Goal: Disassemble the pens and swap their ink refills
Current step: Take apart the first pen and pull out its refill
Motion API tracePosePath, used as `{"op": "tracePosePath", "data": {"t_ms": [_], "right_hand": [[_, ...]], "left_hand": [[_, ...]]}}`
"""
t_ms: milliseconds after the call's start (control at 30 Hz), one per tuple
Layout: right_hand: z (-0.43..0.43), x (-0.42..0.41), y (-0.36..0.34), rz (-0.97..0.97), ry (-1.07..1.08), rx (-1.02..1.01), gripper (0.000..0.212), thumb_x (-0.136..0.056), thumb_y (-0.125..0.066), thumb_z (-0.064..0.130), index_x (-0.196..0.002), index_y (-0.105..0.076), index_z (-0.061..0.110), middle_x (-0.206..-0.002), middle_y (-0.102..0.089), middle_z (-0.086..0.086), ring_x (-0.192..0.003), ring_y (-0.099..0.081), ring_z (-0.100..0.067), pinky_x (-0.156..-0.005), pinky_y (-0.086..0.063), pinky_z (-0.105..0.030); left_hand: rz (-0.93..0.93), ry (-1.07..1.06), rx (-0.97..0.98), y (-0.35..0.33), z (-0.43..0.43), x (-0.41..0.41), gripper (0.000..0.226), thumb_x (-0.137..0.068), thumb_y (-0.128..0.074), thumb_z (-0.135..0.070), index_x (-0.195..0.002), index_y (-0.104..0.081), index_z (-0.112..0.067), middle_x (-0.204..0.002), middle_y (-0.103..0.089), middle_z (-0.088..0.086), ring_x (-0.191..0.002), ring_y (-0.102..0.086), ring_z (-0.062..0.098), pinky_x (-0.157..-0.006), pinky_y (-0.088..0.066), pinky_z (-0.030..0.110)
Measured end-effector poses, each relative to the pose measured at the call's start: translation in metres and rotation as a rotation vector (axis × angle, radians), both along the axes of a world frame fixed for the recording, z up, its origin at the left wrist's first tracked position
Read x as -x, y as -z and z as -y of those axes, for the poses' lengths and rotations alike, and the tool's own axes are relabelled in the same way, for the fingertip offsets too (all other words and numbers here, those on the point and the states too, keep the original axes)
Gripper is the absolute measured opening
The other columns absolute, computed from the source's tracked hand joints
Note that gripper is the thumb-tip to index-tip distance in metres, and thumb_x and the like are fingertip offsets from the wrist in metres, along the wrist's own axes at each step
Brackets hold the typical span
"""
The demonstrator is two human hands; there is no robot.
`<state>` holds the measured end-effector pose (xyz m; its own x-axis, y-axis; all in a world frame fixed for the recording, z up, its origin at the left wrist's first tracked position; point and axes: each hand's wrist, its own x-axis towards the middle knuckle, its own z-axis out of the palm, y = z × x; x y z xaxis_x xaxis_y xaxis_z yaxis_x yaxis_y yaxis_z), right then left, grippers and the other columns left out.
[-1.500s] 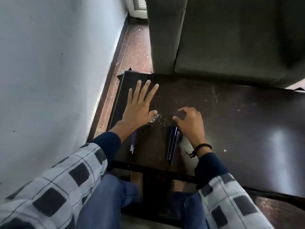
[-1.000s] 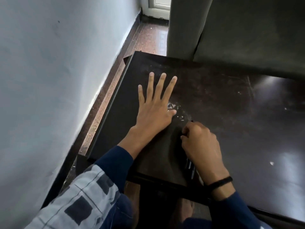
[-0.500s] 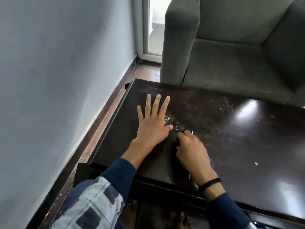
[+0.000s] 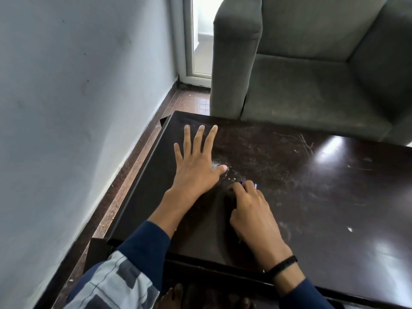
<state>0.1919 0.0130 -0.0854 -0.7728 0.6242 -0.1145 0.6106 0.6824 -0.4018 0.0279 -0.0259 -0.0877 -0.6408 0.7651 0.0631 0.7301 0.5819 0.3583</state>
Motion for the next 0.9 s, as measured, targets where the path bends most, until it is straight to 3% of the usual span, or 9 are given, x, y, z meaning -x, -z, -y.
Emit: {"op": "tracePosePath", "data": {"t_ms": [100, 200, 333, 467, 533, 600, 700, 800, 900], "right_hand": [[0.004, 0.001, -0.003, -0.016, 0.031, 0.045, 0.048, -0.086, -0.051, -0.006, -0.129, -0.051, 0.015, -0.125, -0.038, -0.003, -0.101, -0.050, -0.026, -0.086, -0.051, -0.038], [0.005, 0.001, -0.007, 0.011, 0.041, 0.097, 0.056, -0.087, -0.053, -0.002, -0.138, -0.046, 0.020, -0.128, -0.040, -0.002, -0.097, -0.050, -0.024, -0.081, -0.049, -0.033], [0.003, 0.001, -0.005, 0.029, 0.041, 0.145, 0.068, -0.089, -0.056, 0.003, -0.151, -0.039, 0.024, -0.136, -0.049, -0.005, -0.113, -0.059, -0.029, -0.086, -0.046, -0.031], [0.000, 0.001, -0.006, -0.052, 0.127, 0.267, 0.062, -0.086, -0.070, 0.017, -0.143, -0.049, 0.031, -0.116, -0.060, 0.006, -0.101, -0.063, -0.018, -0.085, -0.048, -0.028], [-0.004, 0.002, -0.006, -0.150, 0.202, 0.413, 0.058, -0.082, -0.077, 0.020, -0.135, -0.056, 0.033, -0.097, -0.065, 0.011, -0.086, -0.063, -0.006, -0.084, -0.051, -0.029], [-0.009, 0.004, -0.005, -0.278, 0.283, 0.594, 0.057, -0.078, -0.080, 0.014, -0.131, -0.063, 0.028, -0.086, -0.072, 0.004, -0.075, -0.066, -0.007, -0.080, -0.058, -0.035], [-0.016, 0.003, -0.009, -0.465, 0.378, 0.813, 0.045, -0.083, -0.076, 0.002, -0.123, -0.068, 0.022, -0.086, -0.078, -0.008, -0.073, -0.068, -0.016, -0.064, -0.054, -0.026], [-0.017, 0.000, -0.015, -0.591, 0.413, 0.909, 0.035, -0.087, -0.070, -0.002, -0.115, -0.071, 0.020, -0.088, -0.080, -0.011, -0.076, -0.069, -0.013, -0.068, -0.052, -0.023], [-0.017, 0.001, -0.012, -0.659, 0.407, 0.929, 0.027, -0.091, -0.073, 0.002, -0.111, -0.075, 0.019, -0.089, -0.080, -0.008, -0.083, -0.074, -0.018, -0.083, -0.058, -0.034]], "left_hand": [[-0.024, 0.002, -0.044, -0.004, 0.000, -0.001, 0.099, -0.096, -0.063, -0.049, -0.161, 0.012, -0.036, -0.172, 0.013, 0.000, -0.154, 0.030, 0.028, -0.125, 0.006, 0.059], [-0.026, -0.009, -0.072, -0.006, 0.000, -0.002, 0.097, -0.096, -0.063, -0.049, -0.162, 0.007, -0.035, -0.172, 0.009, 0.001, -0.154, 0.028, 0.028, -0.125, 0.004, 0.057], [-0.029, -0.006, -0.095, -0.009, 0.002, -0.005, 0.087, -0.097, -0.064, -0.045, -0.162, -0.008, -0.032, -0.173, 0.003, 0.003, -0.156, 0.024, 0.027, -0.126, 0.001, 0.054], [0.010, -0.044, -0.147, -0.011, 0.002, -0.009, 0.057, -0.098, -0.064, -0.041, -0.150, -0.044, -0.029, -0.170, -0.017, -0.002, -0.159, 0.011, 0.019, -0.126, -0.014, 0.048], [0.056, -0.082, -0.196, -0.014, 0.002, -0.012, 0.041, -0.098, -0.065, -0.040, -0.136, -0.059, -0.028, -0.157, -0.043, -0.006, -0.155, -0.019, 0.018, -0.117, -0.035, 0.042], [0.155, -0.122, -0.249, -0.017, 0.003, -0.013, 0.027, -0.097, -0.067, -0.041, -0.120, -0.070, -0.029, -0.127, -0.067, -0.009, -0.126, -0.055, 0.014, -0.096, -0.048, 0.033], [0.523, -0.138, -0.303, -0.019, 0.003, -0.012, 0.018, -0.092, -0.072, -0.046, -0.098, -0.077, -0.030, -0.091, -0.076, -0.010, -0.086, -0.073, 0.009, -0.079, -0.058, 0.030], [0.912, -0.106, -0.338, -0.023, 0.004, -0.014, 0.014, -0.090, -0.079, -0.031, -0.097, -0.080, -0.019, -0.086, -0.079, 0.000, -0.078, -0.074, 0.010, -0.073, -0.064, 0.028], [1.046, -0.111, -0.388, -0.027, 0.004, -0.015, 0.014, -0.088, -0.080, -0.013, -0.101, -0.080, -0.007, -0.094, -0.080, 0.008, -0.085, -0.075, 0.014, -0.069, -0.062, 0.023]]}}
